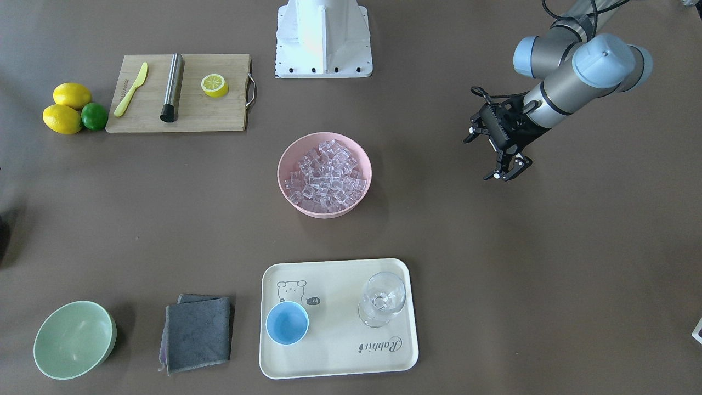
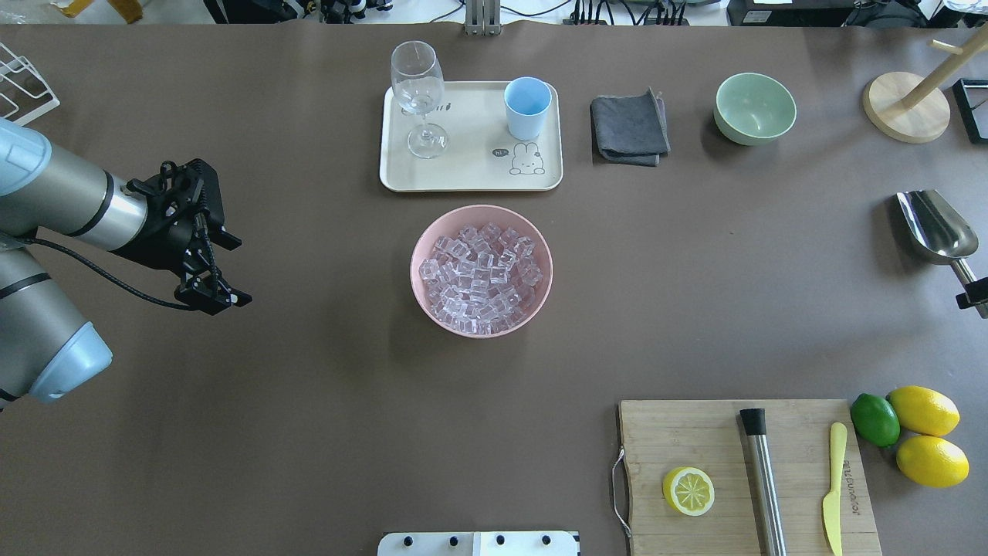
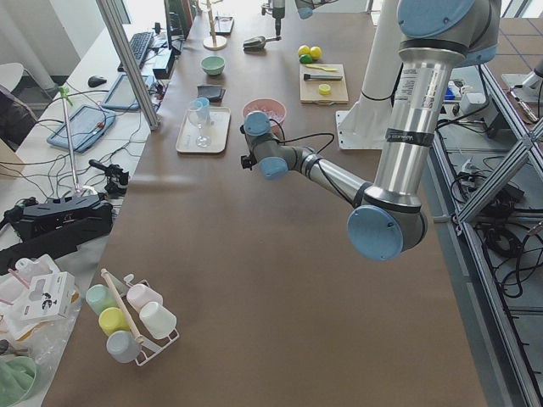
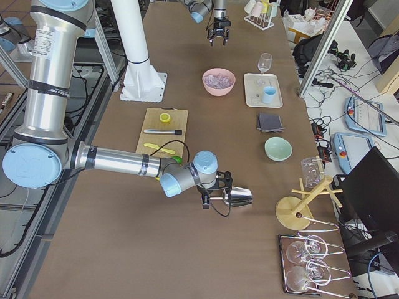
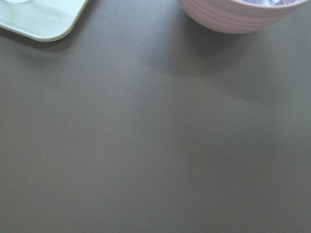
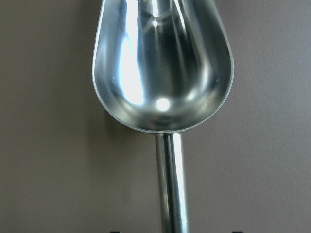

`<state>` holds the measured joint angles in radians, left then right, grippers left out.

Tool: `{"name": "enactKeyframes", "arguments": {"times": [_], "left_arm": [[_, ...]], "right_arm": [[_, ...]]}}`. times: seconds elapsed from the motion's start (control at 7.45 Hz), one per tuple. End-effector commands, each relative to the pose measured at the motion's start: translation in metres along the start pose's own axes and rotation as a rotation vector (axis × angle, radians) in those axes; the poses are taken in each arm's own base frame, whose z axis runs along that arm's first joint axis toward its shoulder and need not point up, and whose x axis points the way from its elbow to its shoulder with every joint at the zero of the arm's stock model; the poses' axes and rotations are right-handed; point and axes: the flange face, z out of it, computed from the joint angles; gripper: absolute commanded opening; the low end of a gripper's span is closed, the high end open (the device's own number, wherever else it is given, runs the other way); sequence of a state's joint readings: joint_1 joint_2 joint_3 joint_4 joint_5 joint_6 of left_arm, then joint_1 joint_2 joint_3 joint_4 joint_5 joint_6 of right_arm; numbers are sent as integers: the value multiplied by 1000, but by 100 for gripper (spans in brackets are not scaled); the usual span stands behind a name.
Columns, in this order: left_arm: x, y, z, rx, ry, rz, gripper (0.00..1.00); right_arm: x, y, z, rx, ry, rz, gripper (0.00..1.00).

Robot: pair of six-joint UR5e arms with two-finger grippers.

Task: Put ice in cup with scoop
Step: 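Move the left gripper toward the pink bowl of ice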

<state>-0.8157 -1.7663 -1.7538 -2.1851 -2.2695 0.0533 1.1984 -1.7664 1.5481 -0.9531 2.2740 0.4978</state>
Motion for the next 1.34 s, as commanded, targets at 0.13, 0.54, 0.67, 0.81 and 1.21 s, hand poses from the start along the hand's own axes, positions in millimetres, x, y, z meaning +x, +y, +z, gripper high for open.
{"name": "enactKeyframes", "arguments": {"times": [0.13,0.54,0.67,0.81,1.21], "left_arm": [[26,-21,38,20,48,133,99],[41,-37,64,84,21,209,99],[48,-49,72,93,24,224,99],[52,-60,79,101,-18,236,99],[57,-78,91,114,-66,253,99]], "right_arm": [[-4,2,9,-17,6,-17,72],[-2,3,8,2,26,-8,72],[2,6,8,24,36,-13,72],[6,8,9,83,22,16,72],[1,8,5,119,-12,45,72]]}}
